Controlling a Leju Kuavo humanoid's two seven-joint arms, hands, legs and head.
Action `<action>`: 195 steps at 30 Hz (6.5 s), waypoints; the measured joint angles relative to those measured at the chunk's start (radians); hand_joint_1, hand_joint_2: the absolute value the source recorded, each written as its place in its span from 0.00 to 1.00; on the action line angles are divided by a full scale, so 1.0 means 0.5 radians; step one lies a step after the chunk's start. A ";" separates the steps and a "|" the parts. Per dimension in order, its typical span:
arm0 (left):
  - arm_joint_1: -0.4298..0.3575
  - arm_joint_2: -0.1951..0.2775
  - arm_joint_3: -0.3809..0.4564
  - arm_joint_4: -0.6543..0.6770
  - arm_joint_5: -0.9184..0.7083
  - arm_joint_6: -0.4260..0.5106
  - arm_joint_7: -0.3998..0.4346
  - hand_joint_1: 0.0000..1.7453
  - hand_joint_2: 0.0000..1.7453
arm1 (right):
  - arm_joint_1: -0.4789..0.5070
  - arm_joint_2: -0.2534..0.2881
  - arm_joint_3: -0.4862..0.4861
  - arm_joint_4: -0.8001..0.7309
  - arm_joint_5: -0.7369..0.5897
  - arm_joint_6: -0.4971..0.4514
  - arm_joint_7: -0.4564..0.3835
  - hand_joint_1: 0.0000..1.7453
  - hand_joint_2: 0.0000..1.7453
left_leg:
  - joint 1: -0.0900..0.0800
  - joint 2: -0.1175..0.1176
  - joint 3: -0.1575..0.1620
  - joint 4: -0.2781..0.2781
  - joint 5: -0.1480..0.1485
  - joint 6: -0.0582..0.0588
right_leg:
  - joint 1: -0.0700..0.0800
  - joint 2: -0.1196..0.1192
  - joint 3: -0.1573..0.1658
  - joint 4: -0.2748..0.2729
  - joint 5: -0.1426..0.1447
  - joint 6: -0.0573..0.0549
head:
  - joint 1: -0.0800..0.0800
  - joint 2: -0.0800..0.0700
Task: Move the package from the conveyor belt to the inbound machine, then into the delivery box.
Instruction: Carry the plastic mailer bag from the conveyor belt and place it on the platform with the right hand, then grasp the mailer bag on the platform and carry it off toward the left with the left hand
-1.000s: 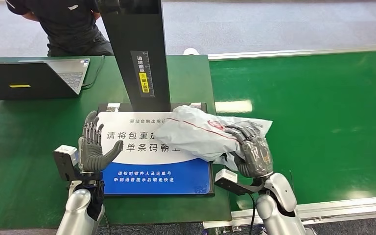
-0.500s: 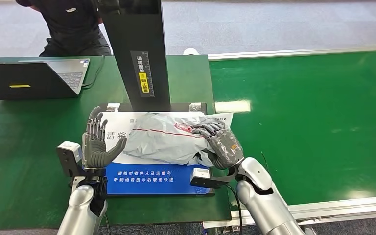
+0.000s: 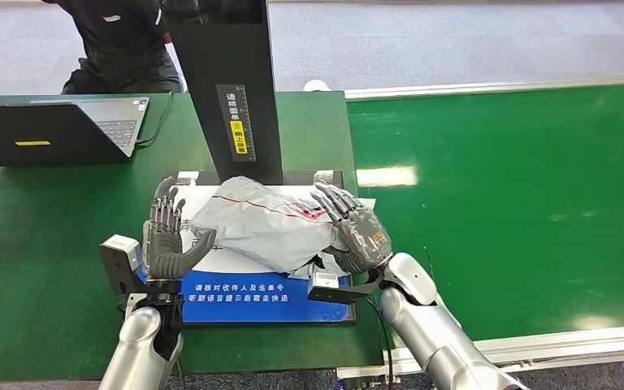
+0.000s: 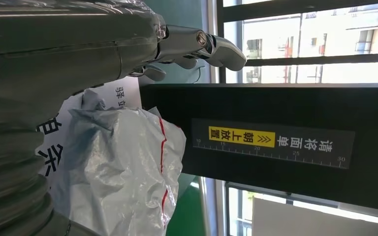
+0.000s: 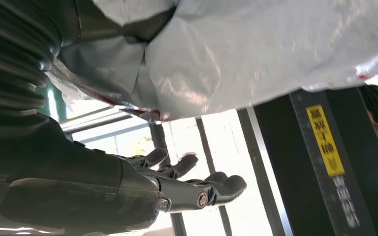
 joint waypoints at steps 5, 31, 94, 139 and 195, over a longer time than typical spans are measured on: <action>-0.013 0.000 -0.015 0.020 0.011 0.001 0.000 0.00 1.00 | 0.001 0.015 -0.019 0.032 0.069 -0.067 -0.083 0.00 1.00 | 0.000 0.000 0.000 0.000 0.000 0.000 | 0.000 0.000 0.000 0.000 0.000 0.000 | 0.000 0.000; 0.082 0.037 0.015 0.030 0.104 0.076 -0.001 0.00 1.00 | 0.545 -0.184 -0.233 -1.444 -1.750 0.657 -0.093 0.00 1.00 | 0.000 0.000 -0.005 0.000 -0.001 -0.001 | 0.000 0.000 -0.006 0.000 -0.001 -0.001 | 0.000 0.000; 0.124 -0.009 0.155 -0.136 -0.070 -0.043 0.098 0.00 1.00 | 1.071 0.028 -1.183 -1.678 -1.520 1.730 0.089 0.00 1.00 | 0.000 0.000 -0.005 0.000 -0.001 -0.002 | 0.000 0.000 -0.006 0.001 -0.001 -0.002 | 0.000 0.000; 0.157 0.111 -0.447 -0.149 -2.303 0.720 0.903 0.00 1.00 | 1.043 0.029 -1.219 -1.619 -1.536 1.799 0.060 0.00 1.00 | 0.000 0.000 -0.005 0.000 -0.001 -0.002 | 0.000 0.000 -0.007 0.002 -0.001 -0.002 | 0.000 0.000; -0.029 0.181 0.499 0.091 -2.707 1.498 0.974 1.00 1.00 | 1.079 0.050 -1.262 -1.604 -1.506 1.808 0.078 0.00 1.00 | 0.001 0.003 -0.005 0.000 -0.001 -0.003 | 0.001 0.002 -0.009 0.004 -0.003 -0.005 | 0.000 0.000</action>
